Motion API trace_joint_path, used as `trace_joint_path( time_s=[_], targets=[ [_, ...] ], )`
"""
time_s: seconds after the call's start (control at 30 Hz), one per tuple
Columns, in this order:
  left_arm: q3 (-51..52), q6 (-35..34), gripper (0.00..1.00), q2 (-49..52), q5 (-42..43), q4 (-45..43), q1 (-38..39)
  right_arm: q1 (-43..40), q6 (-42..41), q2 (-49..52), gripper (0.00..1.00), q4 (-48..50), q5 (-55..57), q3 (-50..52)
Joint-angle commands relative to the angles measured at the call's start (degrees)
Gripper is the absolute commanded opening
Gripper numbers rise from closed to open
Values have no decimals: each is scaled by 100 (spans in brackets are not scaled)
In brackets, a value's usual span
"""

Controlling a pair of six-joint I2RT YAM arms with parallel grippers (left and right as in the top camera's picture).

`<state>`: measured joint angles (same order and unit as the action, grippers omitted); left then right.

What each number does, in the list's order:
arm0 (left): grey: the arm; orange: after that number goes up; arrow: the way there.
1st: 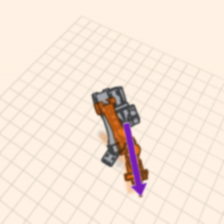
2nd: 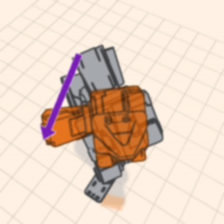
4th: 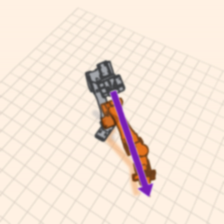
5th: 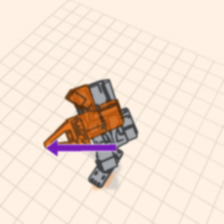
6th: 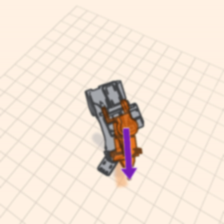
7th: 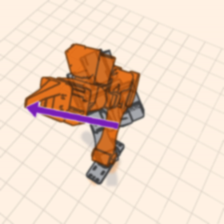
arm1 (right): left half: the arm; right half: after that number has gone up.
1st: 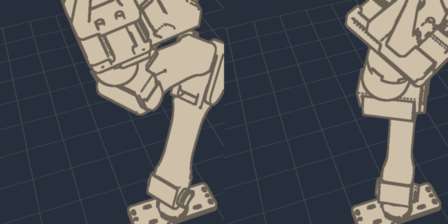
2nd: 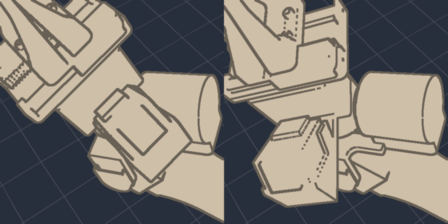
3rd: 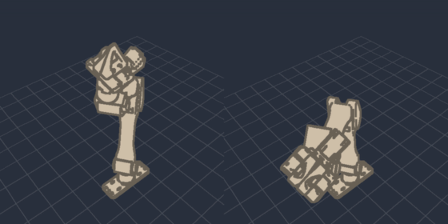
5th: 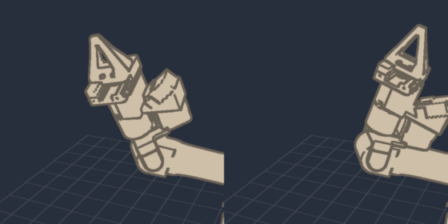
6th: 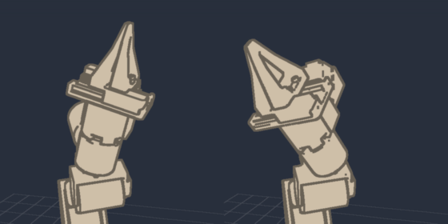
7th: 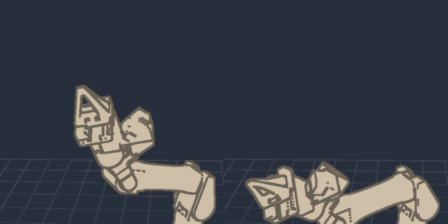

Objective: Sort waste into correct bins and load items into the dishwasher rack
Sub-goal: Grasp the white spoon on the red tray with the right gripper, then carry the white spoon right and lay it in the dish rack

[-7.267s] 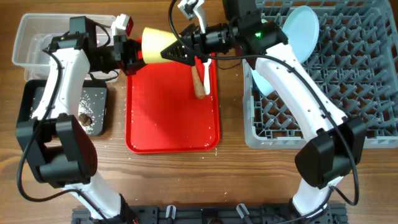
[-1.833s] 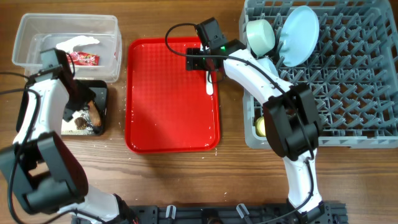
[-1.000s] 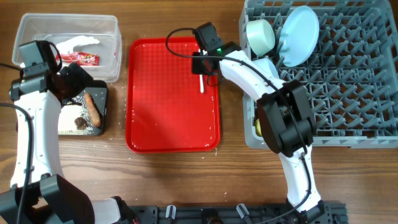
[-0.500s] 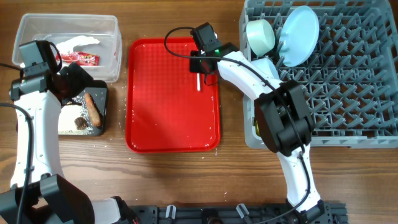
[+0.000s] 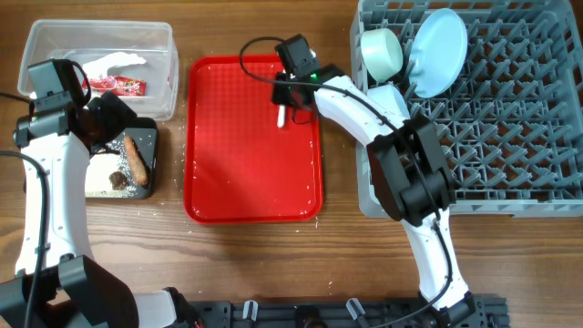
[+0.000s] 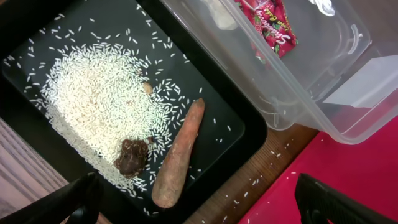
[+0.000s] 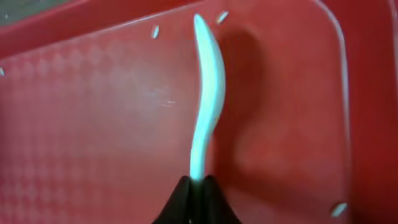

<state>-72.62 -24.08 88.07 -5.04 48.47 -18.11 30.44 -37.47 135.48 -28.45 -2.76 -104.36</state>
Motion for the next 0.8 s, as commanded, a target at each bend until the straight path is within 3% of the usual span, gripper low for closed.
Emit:
trace_joint_path(
  time_s=[0.0, 0.2, 0.37, 0.47, 0.57, 0.77],
  targets=[
    [-79, 94, 100, -98, 28, 0, -11, 48, -24, 481, 4, -201, -181, 269],
    [-79, 94, 100, -98, 28, 0, -11, 46, 352, 142, 4, -315, -518, 181],
    [-79, 94, 100, -96, 28, 0, -11, 15, 1355, -1598, 4, -955, 313, 181],
    [-79, 94, 100, -98, 28, 2, -11, -142, 1453, -2732, 4, -1510, 1193, 181],
    [-79, 94, 100, -98, 28, 0, -11, -444, 938, -3689, 4, -2079, 2033, 181],
    [-79, 94, 100, -98, 28, 0, -11, -1810, -1515, -4325, 4, -3829, 2988, 280]
  ],
)
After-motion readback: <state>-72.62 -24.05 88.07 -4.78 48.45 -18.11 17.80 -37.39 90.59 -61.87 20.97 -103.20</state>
